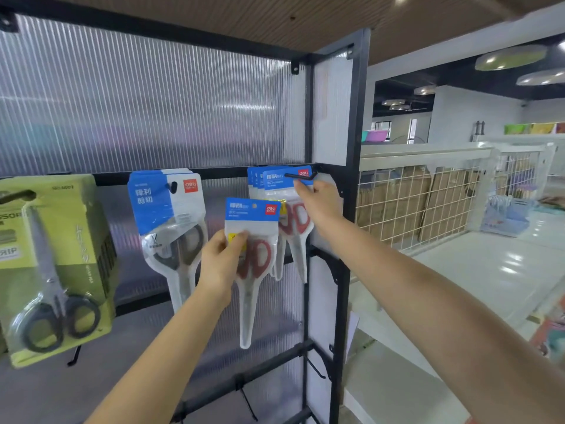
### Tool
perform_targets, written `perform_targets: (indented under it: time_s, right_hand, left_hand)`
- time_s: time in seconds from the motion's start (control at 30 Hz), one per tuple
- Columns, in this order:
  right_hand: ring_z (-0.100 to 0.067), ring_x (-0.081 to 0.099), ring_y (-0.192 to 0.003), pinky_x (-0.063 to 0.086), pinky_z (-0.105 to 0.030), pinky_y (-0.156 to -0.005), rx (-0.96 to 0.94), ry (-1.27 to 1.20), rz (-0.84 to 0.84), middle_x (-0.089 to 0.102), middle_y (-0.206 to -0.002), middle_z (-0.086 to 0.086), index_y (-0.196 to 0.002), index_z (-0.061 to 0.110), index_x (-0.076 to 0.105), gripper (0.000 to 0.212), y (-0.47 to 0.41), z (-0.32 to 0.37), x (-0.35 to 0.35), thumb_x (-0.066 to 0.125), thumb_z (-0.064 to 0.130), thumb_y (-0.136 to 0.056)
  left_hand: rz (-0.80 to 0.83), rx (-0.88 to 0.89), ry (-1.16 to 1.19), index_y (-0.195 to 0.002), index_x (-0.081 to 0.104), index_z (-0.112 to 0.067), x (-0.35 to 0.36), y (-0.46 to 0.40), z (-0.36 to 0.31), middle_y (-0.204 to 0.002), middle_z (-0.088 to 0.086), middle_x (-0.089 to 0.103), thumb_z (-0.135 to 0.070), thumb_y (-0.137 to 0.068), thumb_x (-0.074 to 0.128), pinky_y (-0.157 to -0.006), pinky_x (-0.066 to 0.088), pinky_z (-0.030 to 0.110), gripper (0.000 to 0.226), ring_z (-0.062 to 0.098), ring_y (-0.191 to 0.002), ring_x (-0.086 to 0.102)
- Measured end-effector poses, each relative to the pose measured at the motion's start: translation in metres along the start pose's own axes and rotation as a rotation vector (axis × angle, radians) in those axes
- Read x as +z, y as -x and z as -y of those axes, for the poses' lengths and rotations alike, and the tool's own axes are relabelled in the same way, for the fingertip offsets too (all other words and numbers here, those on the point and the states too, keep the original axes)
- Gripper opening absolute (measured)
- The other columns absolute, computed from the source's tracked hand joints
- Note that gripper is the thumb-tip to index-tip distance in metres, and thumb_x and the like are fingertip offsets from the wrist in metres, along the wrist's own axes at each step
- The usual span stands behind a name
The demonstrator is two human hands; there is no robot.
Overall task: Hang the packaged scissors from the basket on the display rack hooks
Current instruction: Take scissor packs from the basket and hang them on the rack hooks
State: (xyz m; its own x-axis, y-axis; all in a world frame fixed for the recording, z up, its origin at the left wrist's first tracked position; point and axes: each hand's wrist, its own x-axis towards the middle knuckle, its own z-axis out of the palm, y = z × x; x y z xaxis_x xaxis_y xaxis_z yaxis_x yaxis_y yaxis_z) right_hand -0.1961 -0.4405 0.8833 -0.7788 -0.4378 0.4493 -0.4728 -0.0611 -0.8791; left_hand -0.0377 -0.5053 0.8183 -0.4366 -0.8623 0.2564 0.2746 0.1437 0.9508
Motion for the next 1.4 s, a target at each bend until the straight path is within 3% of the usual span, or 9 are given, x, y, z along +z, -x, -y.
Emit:
perform_targets:
  time_s: [0.17, 0.4, 0.5, 0.63, 0.73, 0.87, 1.0, 1.2, 1.4]
  right_hand:
    - [-0.019, 0.063, -0.093, 0.049, -0.031, -0.082, -0.013, 0.069, 0.022, 0.068, -0.101, -0.009, -0.101, 0.003, 0.067, 0.034, -0.015, -0.005, 0.009, 0.056, 0.035, -0.093]
    - [-0.012, 0.058, -0.09, 0.042, -0.021, -0.071, -0.049, 0.091, 0.007, 0.062, -0.1, 0.0, -0.106, 0.009, 0.058, 0.028, -0.013, -0.003, -0.009, 0.061, 0.032, -0.09]
    - [-0.011, 0.059, -0.093, 0.048, -0.027, -0.082, -0.085, 0.104, 0.164, 0.064, -0.103, -0.001, -0.11, 0.009, 0.061, 0.031, 0.004, 0.002, -0.029, 0.06, 0.032, -0.091]
    - [0.002, 0.058, -0.077, 0.046, -0.012, -0.073, -0.166, 0.294, 0.325, 0.067, -0.091, 0.002, -0.103, 0.01, 0.066, 0.02, 0.024, 0.001, -0.047, 0.061, 0.026, -0.09]
    - [-0.005, 0.059, -0.072, 0.052, -0.03, -0.078, -0.216, 0.328, 0.302, 0.066, -0.077, 0.006, -0.084, 0.016, 0.064, 0.008, 0.033, 0.001, -0.059, 0.06, 0.016, -0.091]
    - [-0.014, 0.062, -0.076, 0.053, -0.043, -0.083, -0.265, 0.358, 0.267, 0.062, -0.071, 0.011, -0.071, 0.026, 0.057, 0.023, 0.042, 0.009, -0.076, 0.06, 0.013, -0.09]
    - [-0.019, 0.062, -0.081, 0.047, -0.029, -0.079, -0.32, 0.359, 0.212, 0.065, -0.081, 0.002, -0.086, 0.013, 0.064, 0.007, 0.044, 0.024, -0.088, 0.058, 0.014, -0.091]
    - [-0.016, 0.061, -0.084, 0.047, -0.028, -0.078, -0.399, 0.351, 0.173, 0.063, -0.079, 0.002, -0.093, 0.008, 0.065, 0.008, 0.034, 0.043, -0.093, 0.058, 0.012, -0.091]
    - [-0.01, 0.059, -0.084, 0.046, -0.021, -0.073, -0.38, 0.324, 0.121, 0.062, -0.08, 0.004, -0.095, 0.007, 0.065, 0.011, 0.023, 0.051, -0.086, 0.058, 0.014, -0.092]
  left_hand:
    - [0.021, 0.008, -0.017, -0.072, 0.053, -0.016, 0.002, 0.0, 0.003, -0.081, -0.001, 0.063, -0.02, -0.092, 0.058, -0.087, 0.05, 0.045, 0.021, 0.021, -0.085, 0.06]
    - [0.073, 0.03, 0.013, -0.065, 0.045, -0.014, 0.014, 0.001, 0.005, -0.071, 0.002, 0.057, -0.013, -0.092, 0.056, -0.068, 0.046, 0.032, 0.03, 0.018, -0.072, 0.055]
    - [0.131, 0.045, 0.016, -0.067, 0.047, -0.013, 0.022, 0.003, 0.004, -0.071, 0.001, 0.057, -0.012, -0.092, 0.056, -0.062, 0.047, 0.028, 0.027, 0.015, -0.068, 0.055]
    - [0.186, 0.075, 0.017, -0.068, 0.05, -0.015, 0.037, 0.009, 0.004, -0.07, -0.002, 0.058, -0.012, -0.093, 0.056, -0.059, 0.047, 0.02, 0.025, 0.009, -0.065, 0.055]
    - [0.236, 0.091, 0.03, -0.073, 0.055, -0.017, 0.048, 0.014, 0.005, -0.071, -0.006, 0.059, -0.011, -0.093, 0.055, -0.059, 0.047, 0.015, 0.021, 0.005, -0.066, 0.055]
    - [0.328, 0.078, 0.078, -0.085, 0.062, -0.015, 0.053, 0.022, 0.007, -0.078, -0.005, 0.065, -0.012, -0.09, 0.059, -0.059, 0.047, 0.016, 0.006, 0.007, -0.071, 0.06]
    - [0.408, 0.038, 0.098, -0.09, 0.062, -0.008, 0.055, 0.027, 0.008, -0.074, 0.0, 0.068, -0.006, -0.086, 0.063, -0.057, 0.054, 0.022, 0.005, 0.009, -0.063, 0.066]
    - [0.401, 0.038, 0.144, -0.082, 0.06, -0.007, 0.059, 0.026, -0.001, -0.064, -0.004, 0.069, -0.003, -0.085, 0.063, -0.066, 0.056, 0.019, 0.006, 0.007, -0.063, 0.068]
    - [0.354, 0.08, 0.194, -0.078, 0.052, -0.009, 0.062, 0.022, -0.015, -0.062, -0.004, 0.066, -0.001, -0.086, 0.062, -0.059, 0.055, 0.018, 0.015, 0.007, -0.06, 0.067]
